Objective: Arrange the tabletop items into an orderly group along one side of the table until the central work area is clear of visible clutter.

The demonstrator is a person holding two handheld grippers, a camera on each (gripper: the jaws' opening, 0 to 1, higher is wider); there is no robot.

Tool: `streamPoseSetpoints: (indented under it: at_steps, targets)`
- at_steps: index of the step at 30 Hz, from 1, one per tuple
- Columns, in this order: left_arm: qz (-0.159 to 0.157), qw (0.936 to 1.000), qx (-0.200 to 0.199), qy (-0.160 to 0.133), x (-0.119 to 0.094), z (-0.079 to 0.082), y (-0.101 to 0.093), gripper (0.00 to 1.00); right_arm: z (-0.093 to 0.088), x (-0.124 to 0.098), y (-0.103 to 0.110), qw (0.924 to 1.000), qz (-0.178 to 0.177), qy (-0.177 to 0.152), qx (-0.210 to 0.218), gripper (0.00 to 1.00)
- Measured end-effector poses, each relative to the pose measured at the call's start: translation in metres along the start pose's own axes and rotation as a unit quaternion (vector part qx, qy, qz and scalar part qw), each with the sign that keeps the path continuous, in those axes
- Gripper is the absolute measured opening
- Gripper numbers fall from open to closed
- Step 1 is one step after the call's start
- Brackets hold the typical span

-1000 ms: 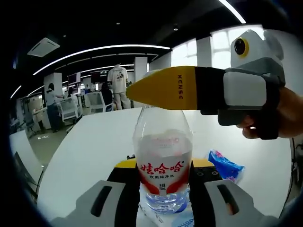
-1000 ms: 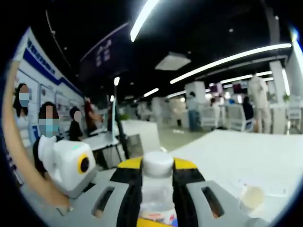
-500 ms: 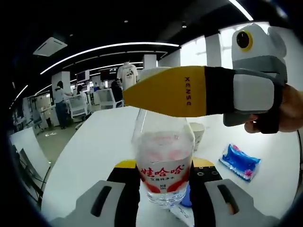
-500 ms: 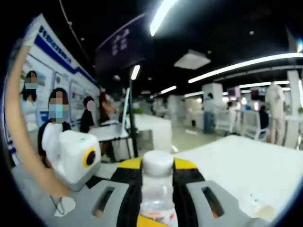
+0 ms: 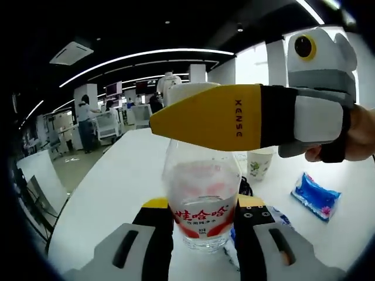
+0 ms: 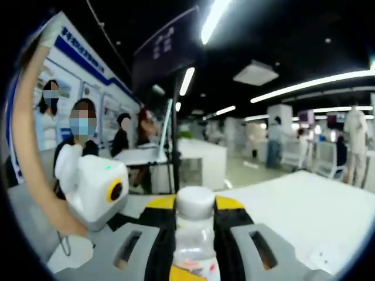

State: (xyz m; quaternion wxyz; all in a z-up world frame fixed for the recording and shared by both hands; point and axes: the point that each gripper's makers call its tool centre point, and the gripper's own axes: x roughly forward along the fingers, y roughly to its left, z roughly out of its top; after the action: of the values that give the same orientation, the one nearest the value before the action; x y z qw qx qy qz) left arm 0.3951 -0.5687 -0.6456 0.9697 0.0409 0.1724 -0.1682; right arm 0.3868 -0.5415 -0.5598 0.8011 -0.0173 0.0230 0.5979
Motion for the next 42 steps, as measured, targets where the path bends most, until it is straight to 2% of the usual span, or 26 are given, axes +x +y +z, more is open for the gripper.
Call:
streamPoseSetpoints:
  at_steps: [7,14,15,16,27,42]
  targets:
    - [0.018,0.9998,-0.011,0.001,0.011,-0.009,0.007,0.39,-0.012,0.009,-0.005,0.9998,0.015,0.001,-0.016,0.20]
    - [0.033,0.9994,-0.007,0.011,0.014,-0.025,0.010,0.39,-0.027,0.011,-0.003,0.9992,0.038,0.008,-0.012,0.19]
    - [0.036,0.9993,-0.009,-0.004,0.014,-0.022,0.011,0.39,-0.026,0.012,-0.002,0.9991,0.041,0.000,-0.012,0.19]
    - [0.036,0.9993,-0.010,0.005,0.013,-0.024,0.011,0.39,-0.028,0.012,-0.002,0.9991,0.040,0.003,-0.014,0.19]
    - [0.038,0.9992,-0.014,-0.003,0.016,-0.022,0.015,0.39,-0.029,0.017,-0.010,0.9994,0.035,-0.004,-0.006,0.20]
    - [0.036,0.9991,-0.020,-0.006,0.015,-0.023,0.017,0.39,-0.026,0.018,-0.006,0.9995,0.030,-0.005,-0.002,0.20]
